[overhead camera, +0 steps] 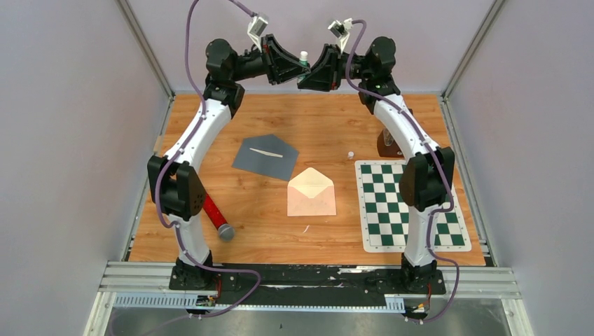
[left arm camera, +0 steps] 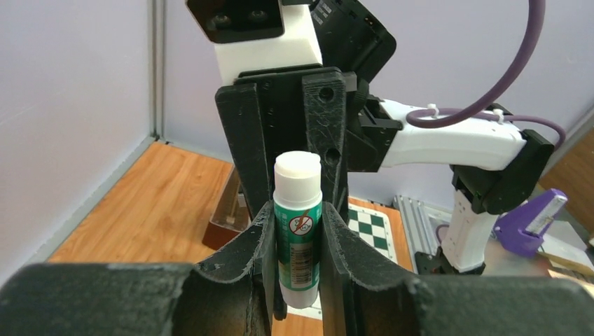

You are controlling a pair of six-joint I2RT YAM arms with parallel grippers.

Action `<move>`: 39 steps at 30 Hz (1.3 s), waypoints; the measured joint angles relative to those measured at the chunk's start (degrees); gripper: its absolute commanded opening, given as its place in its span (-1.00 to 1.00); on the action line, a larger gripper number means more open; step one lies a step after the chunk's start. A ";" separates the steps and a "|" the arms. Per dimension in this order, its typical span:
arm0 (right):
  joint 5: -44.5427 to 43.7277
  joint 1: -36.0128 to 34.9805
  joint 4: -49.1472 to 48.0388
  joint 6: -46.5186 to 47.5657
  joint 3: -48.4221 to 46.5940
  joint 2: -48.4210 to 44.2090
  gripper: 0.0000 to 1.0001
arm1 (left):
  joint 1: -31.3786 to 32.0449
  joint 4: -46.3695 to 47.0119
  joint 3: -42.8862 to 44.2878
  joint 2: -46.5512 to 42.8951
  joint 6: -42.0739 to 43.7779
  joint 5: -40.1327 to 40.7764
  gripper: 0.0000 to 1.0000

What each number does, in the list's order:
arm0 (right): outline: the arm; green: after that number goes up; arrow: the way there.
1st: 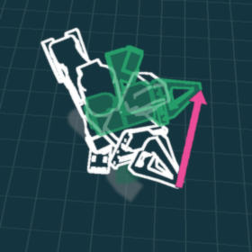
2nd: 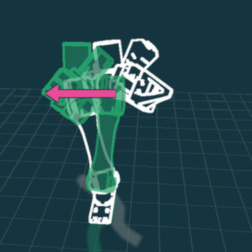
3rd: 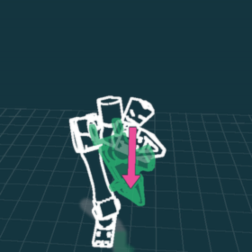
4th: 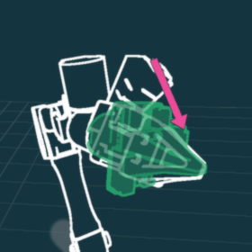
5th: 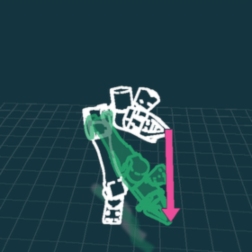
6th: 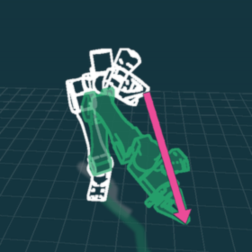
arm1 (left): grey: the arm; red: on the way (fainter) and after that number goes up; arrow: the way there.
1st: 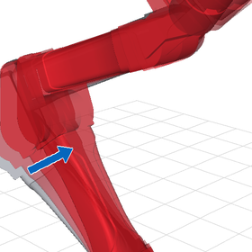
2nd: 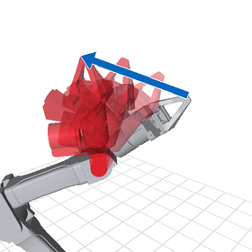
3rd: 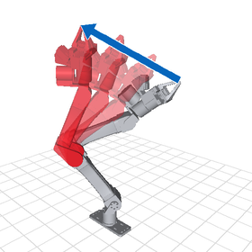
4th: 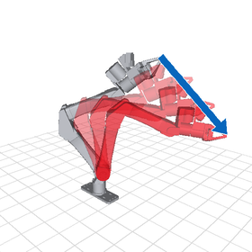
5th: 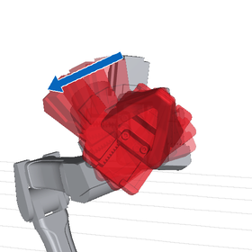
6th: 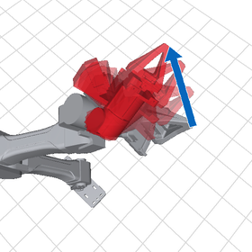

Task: Place the letter into the envelope and seal it
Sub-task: Unscrew the solid glue.

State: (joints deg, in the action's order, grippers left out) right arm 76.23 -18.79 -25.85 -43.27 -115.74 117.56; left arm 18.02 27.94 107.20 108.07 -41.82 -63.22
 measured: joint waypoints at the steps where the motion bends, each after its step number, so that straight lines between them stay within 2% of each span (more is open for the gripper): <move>1: -0.50 0.11 0.83 0.68 0.02 -0.09 -0.44 | 0.00 -0.22 -0.22 -0.07 0.07 0.55 -1.00; 3: -2.67 0.20 4.07 3.04 0.74 -0.81 -0.20 | 0.00 -0.66 -1.07 -0.42 0.52 2.29 -1.00; 5: -7.04 0.24 6.82 6.27 4.09 -3.26 -0.06 | 0.00 -1.49 -2.05 -0.96 1.55 5.18 -1.00; 9: -20.85 -0.55 7.41 16.70 19.02 -13.97 0.17 | 0.00 -4.98 -5.03 -3.67 2.43 13.49 -1.00; 14: -40.81 -7.32 3.45 36.28 32.30 -25.55 0.14 | 0.28 -12.52 -6.45 -8.31 0.17 26.23 -1.00; 18: -52.37 -13.75 0.52 46.07 33.70 -26.56 0.09 | 0.48 -17.55 -6.45 -10.99 -3.10 33.59 -1.00; 21: -59.60 -15.56 -0.76 49.68 33.62 -25.66 0.04 | 0.96 -20.11 -6.45 -11.87 -4.74 36.89 -1.00; 30: -69.35 -16.24 -1.01 52.63 29.24 -21.11 0.00 | 1.84 -23.58 -6.45 -11.98 -7.34 40.98 -1.00; 39: -69.13 -16.46 -0.07 52.57 27.67 -20.15 -0.03 | 1.70 -23.47 -6.45 -11.98 -7.65 42.16 -1.00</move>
State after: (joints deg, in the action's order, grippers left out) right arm 7.09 -35.24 -25.91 9.30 -88.07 97.41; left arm 19.73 4.47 100.75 96.09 -49.47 -21.06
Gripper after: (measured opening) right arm 0.490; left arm 0.308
